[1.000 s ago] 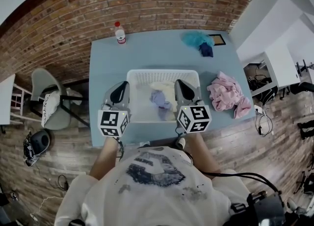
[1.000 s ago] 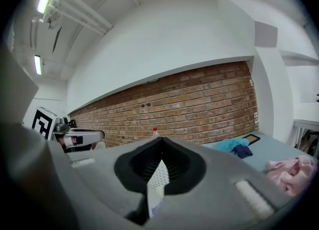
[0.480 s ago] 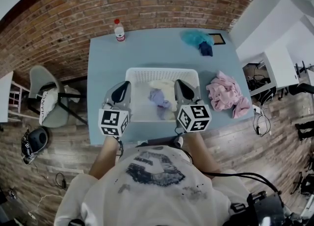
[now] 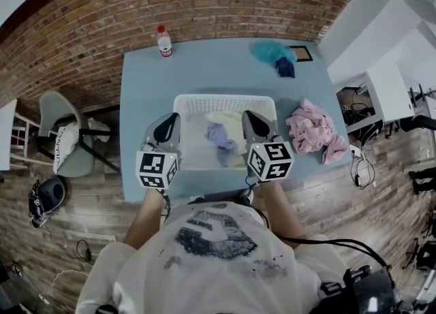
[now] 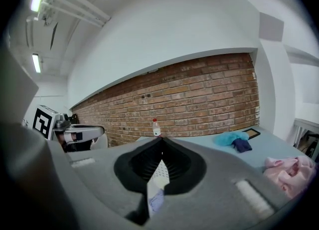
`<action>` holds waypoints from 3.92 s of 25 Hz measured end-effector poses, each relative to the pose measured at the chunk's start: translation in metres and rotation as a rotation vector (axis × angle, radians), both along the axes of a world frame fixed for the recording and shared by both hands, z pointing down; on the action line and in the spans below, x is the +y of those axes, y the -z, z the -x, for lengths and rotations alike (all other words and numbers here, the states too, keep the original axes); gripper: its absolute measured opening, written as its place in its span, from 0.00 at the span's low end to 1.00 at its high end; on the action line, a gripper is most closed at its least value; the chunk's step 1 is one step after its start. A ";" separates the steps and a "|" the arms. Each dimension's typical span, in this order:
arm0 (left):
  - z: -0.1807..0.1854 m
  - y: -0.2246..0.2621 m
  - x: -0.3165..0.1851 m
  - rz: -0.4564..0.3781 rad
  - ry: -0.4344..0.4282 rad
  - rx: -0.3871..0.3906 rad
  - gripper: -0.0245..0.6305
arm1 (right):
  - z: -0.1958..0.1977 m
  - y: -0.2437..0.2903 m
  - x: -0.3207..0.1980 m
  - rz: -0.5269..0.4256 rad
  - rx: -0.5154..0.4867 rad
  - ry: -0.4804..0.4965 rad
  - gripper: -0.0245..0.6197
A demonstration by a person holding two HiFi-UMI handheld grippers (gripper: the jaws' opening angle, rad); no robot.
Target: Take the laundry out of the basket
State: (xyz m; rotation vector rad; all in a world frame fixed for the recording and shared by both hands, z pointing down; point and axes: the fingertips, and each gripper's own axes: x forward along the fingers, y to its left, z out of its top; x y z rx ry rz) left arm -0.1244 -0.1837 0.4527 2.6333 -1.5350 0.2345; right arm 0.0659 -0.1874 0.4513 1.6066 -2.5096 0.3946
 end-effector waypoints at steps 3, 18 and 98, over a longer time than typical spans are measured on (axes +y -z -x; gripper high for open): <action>0.001 -0.005 -0.002 0.011 -0.006 0.001 0.02 | -0.002 -0.003 -0.003 0.014 0.018 -0.007 0.04; -0.024 -0.019 -0.024 0.057 -0.098 0.030 0.02 | 0.014 -0.066 -0.022 0.253 0.143 0.153 0.36; -0.056 -0.053 -0.067 0.193 -0.132 0.002 0.02 | 0.037 -0.315 -0.010 0.823 0.832 0.684 0.46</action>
